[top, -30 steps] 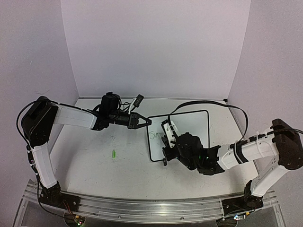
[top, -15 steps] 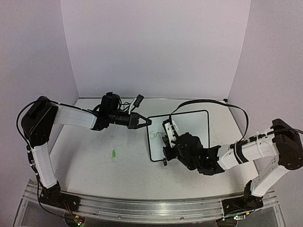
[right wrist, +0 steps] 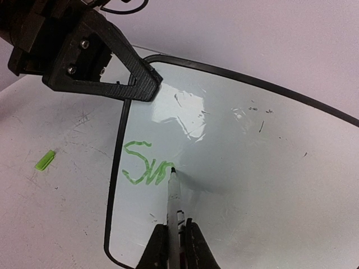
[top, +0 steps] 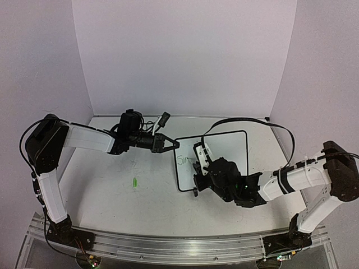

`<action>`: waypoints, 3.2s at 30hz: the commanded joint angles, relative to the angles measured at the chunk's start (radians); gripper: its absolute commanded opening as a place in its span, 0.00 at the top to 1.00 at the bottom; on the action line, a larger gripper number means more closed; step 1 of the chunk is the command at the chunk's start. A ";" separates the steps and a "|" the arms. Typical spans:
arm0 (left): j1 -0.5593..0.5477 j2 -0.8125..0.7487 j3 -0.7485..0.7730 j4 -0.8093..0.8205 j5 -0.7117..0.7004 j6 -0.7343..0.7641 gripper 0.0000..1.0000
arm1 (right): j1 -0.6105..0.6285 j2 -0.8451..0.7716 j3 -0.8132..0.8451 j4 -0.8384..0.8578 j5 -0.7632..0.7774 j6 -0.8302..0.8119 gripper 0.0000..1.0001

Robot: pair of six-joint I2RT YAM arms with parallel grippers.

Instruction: Write a sentence on the whiteboard

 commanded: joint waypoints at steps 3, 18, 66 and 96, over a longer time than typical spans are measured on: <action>-0.012 -0.051 -0.012 -0.030 0.002 0.002 1.00 | -0.010 -0.015 -0.013 -0.065 -0.004 0.020 1.00; -0.012 -0.052 -0.012 -0.031 0.001 0.003 1.00 | -0.001 -0.022 -0.019 -0.090 0.014 0.038 1.00; -0.012 -0.054 -0.012 -0.037 -0.014 0.009 1.00 | 0.045 -0.183 -0.015 0.023 -0.032 -0.167 1.00; -0.019 -0.073 -0.015 -0.042 -0.024 0.009 1.00 | -0.009 -0.197 -0.117 0.032 -0.068 -0.065 1.00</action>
